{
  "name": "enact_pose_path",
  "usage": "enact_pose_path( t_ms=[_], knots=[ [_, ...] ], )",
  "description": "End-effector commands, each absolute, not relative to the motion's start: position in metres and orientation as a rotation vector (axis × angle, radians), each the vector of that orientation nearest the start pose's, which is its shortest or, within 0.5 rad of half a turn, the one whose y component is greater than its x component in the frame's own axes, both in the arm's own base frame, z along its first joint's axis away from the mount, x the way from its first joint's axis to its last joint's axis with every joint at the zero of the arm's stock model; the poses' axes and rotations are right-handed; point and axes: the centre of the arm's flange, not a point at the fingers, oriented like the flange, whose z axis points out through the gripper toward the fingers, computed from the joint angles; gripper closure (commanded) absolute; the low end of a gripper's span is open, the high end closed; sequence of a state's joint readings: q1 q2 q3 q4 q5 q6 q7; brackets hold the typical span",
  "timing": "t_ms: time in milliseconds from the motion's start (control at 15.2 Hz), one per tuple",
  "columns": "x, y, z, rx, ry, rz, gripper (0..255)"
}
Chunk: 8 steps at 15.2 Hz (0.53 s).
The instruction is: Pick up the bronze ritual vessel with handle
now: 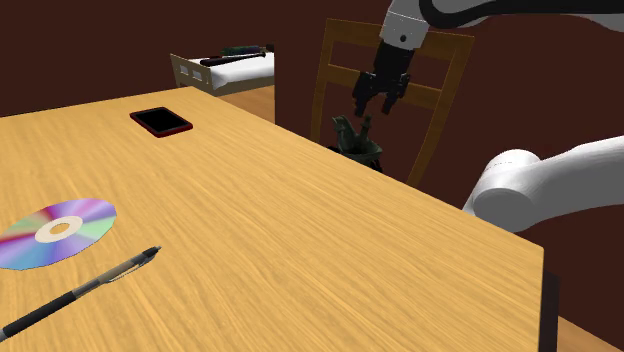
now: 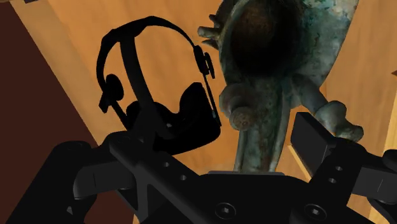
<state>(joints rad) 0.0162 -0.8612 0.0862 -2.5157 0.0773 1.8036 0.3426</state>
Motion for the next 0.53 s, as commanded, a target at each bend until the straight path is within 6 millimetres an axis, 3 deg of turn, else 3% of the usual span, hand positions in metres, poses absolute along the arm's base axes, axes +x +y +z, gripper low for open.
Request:
enact_pose_path(
  t_ms=[0,462],
  knots=[
    [0.305,0.069,0.546,-3.057,0.476,-0.242,0],
    [0.305,0.152,0.503,-3.039,0.623,-0.311,0]
  ],
)
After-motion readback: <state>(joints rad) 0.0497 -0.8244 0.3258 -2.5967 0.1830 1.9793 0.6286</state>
